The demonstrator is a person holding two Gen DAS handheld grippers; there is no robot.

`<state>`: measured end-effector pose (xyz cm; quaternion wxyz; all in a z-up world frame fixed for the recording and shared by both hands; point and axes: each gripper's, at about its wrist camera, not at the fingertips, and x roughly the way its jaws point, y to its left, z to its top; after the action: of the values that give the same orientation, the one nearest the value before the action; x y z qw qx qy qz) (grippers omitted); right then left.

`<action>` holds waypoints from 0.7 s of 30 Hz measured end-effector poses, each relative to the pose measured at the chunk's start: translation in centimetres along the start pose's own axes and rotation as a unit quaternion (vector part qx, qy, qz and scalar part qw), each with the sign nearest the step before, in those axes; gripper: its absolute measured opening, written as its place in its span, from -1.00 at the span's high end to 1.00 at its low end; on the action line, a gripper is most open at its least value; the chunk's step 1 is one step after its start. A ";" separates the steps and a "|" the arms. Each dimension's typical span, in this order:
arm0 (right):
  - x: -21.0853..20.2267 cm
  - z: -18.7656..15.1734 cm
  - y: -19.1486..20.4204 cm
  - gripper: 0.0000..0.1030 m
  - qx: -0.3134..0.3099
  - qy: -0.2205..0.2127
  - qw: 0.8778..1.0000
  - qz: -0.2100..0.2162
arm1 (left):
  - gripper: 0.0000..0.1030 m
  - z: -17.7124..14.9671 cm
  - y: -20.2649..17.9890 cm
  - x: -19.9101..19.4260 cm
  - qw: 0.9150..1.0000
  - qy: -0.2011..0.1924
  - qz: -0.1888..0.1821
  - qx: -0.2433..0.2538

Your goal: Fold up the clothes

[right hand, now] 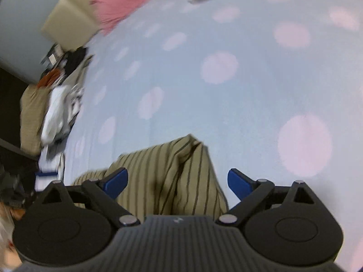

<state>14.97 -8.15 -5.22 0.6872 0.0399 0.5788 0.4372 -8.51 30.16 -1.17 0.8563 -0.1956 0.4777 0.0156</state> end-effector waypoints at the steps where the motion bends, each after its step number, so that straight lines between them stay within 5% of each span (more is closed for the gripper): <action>1: 0.9 0.3 -0.5 -0.85 0.022 0.015 1.000 0.006 | -0.31 0.4 0.8 0.8 1.000 0.006 0.001 -0.028; 4: 3.1 1.2 -1.2 -0.85 0.064 0.043 0.997 0.026 | -0.31 0.9 1.6 2.9 0.997 0.029 -0.014 -0.064; 13: 5.2 1.9 0.3 -0.90 0.033 0.072 0.995 0.058 | -0.31 0.4 1.6 7.5 0.989 0.064 -0.077 -0.113; 17: 5.5 1.4 1.1 -0.82 -0.003 0.065 0.996 0.056 | -0.01 0.3 1.7 9.6 0.982 0.079 -0.105 -0.134; 20: 5.3 0.8 1.7 -0.26 -0.047 0.063 0.997 0.025 | 0.47 -0.2 0.7 10.2 0.988 0.066 -0.072 -0.119; 21: 5.2 0.6 1.6 0.11 -0.054 0.061 0.997 0.013 | 0.53 -0.4 0.4 10.1 0.990 0.056 -0.059 -0.117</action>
<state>14.33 -3.48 -8.06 0.6460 -0.0164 0.5948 0.4782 -3.45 28.77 -9.77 0.7988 -0.3228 0.5076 0.0096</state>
